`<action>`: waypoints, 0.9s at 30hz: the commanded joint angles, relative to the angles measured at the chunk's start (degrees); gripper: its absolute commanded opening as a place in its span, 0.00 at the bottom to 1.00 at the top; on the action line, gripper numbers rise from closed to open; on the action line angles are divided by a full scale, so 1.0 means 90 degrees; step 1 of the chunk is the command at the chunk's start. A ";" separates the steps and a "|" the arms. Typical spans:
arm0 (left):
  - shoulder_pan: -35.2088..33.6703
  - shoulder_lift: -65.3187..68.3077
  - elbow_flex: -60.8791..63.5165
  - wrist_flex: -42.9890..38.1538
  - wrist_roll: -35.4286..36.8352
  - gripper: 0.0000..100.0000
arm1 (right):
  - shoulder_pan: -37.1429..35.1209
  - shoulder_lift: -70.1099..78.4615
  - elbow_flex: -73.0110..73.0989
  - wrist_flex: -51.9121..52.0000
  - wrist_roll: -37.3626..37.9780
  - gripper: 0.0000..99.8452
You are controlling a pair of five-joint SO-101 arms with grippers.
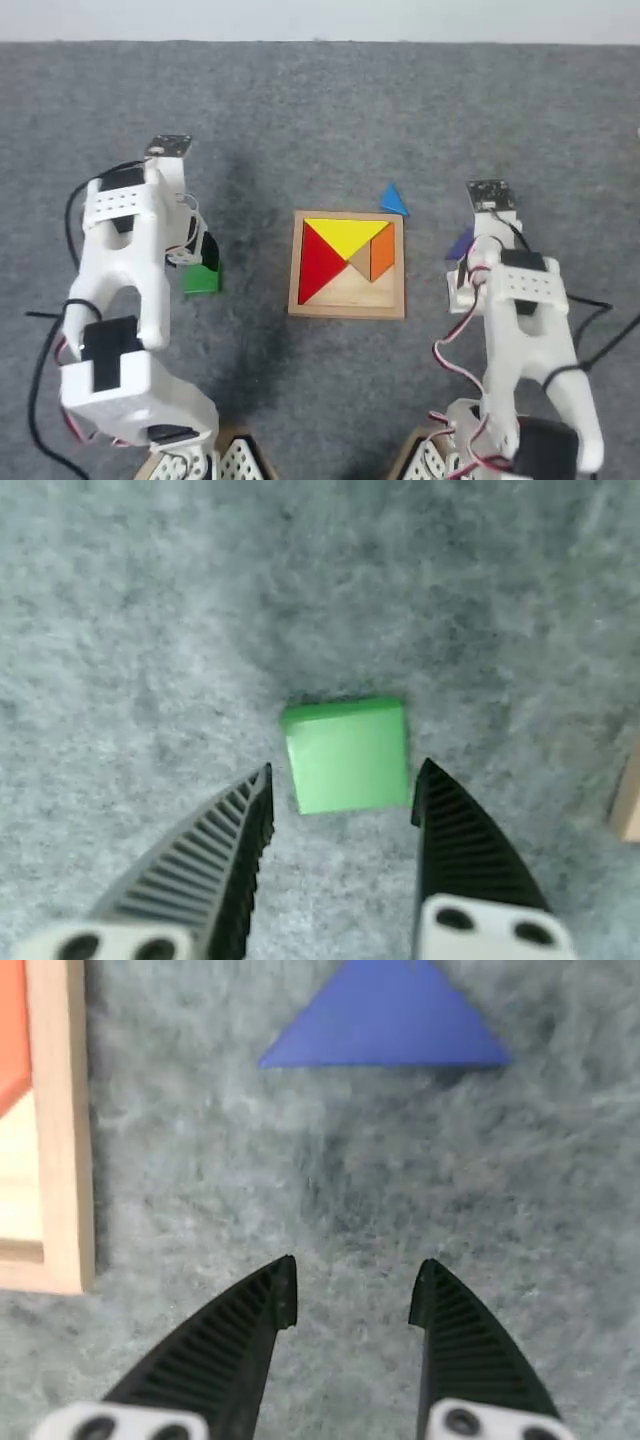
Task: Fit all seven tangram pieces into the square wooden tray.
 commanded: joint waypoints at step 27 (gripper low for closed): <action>0.0283 0.1475 -0.0210 -0.0449 0.0156 0.14 | 0.0054 -0.0376 0.0547 -0.0444 0.0527 0.20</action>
